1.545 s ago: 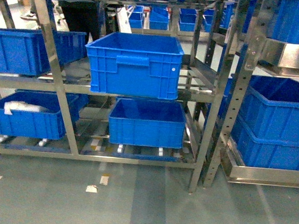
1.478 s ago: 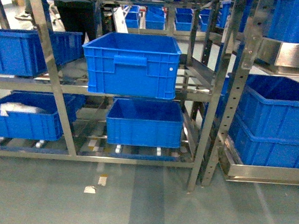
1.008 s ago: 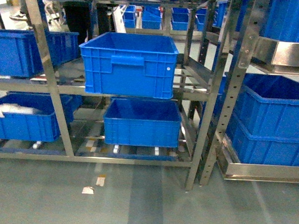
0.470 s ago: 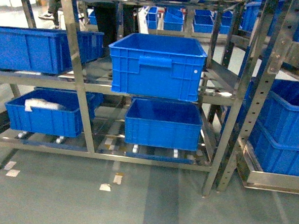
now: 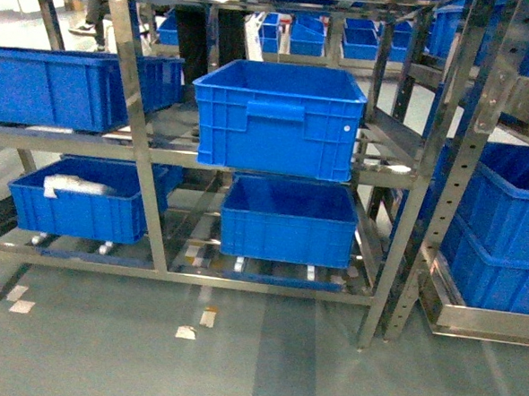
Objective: Pick red block from blue box to shelf
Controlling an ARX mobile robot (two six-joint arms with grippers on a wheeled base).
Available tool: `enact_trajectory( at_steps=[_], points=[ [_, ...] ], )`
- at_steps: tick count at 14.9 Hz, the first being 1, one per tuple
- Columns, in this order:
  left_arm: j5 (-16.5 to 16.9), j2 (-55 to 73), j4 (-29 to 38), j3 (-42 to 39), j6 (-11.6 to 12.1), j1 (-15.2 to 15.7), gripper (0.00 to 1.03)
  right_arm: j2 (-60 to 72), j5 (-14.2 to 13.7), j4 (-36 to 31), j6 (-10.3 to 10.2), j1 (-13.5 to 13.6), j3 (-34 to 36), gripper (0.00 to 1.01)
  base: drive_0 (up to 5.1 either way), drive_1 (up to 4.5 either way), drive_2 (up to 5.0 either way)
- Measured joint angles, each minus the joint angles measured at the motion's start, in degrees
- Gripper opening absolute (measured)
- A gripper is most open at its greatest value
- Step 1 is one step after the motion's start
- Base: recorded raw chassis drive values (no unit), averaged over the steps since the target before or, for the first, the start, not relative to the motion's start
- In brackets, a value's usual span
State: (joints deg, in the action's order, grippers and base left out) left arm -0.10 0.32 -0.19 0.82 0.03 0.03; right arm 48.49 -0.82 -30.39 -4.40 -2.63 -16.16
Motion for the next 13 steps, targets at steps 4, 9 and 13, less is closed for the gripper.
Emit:
enact_trajectory(
  at_steps=[4,9,13],
  points=[
    [0.04,0.02,-0.04,0.00,0.00,0.00,0.98,-0.11,0.00,0.02,0.00,0.00,0.00,0.24,2.1,1.95,-4.2],
    [0.07,0.02,-0.13,0.00,0.00,0.00,0.98,0.15,-0.04,0.02,0.00,0.00,0.00,0.24,0.1,2.17,-2.0],
    [0.07,0.02,-0.11,0.00,0.00,0.00,0.98,0.11,-0.07,0.11,0.00,0.00,0.00,0.24,0.0,0.00,0.0]
  ],
)
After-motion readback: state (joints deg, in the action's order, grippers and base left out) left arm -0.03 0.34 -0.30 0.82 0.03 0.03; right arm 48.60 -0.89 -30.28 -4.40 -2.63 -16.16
